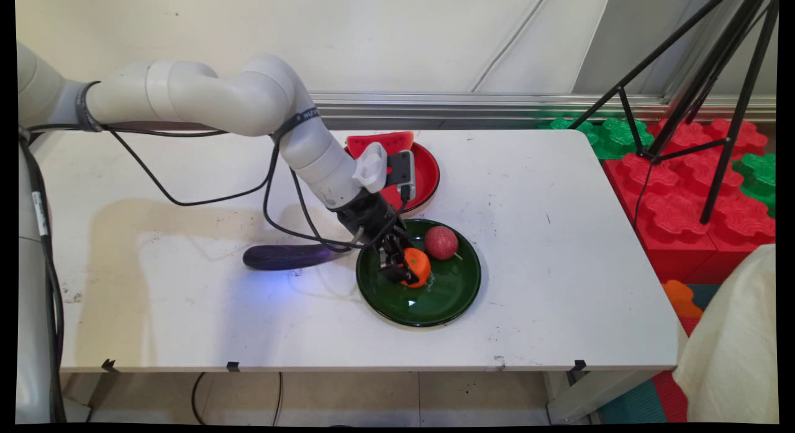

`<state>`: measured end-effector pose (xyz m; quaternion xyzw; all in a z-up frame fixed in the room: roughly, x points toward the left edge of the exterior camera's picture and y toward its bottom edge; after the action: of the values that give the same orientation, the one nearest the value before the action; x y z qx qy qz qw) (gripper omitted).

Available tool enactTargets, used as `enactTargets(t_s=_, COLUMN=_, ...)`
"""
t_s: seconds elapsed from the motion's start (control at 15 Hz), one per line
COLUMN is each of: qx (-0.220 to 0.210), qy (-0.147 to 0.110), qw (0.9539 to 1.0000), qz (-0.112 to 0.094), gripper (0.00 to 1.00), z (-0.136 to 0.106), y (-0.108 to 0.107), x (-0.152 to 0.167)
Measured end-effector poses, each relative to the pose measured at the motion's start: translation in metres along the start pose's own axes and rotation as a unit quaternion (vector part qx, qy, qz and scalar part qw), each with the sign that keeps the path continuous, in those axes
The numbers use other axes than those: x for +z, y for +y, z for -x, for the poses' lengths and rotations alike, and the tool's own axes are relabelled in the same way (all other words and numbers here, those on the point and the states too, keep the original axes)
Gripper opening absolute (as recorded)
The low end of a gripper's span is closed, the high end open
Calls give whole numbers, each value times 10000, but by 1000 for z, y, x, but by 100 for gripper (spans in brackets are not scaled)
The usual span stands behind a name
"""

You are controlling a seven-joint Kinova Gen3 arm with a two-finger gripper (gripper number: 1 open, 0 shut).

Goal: Place the picked object on the table

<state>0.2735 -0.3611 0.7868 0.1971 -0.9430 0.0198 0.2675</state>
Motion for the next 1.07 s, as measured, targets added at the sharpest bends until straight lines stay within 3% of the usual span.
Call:
enactTargets(t_s=0.53, qx=-170, qy=243, qw=9995, qz=-102, gripper=0, z=11, y=9, x=-47)
enactTargets(t_s=1.07, qx=-370, qy=548, qw=9975, qz=-237, gripper=0, z=32, y=20, x=-128)
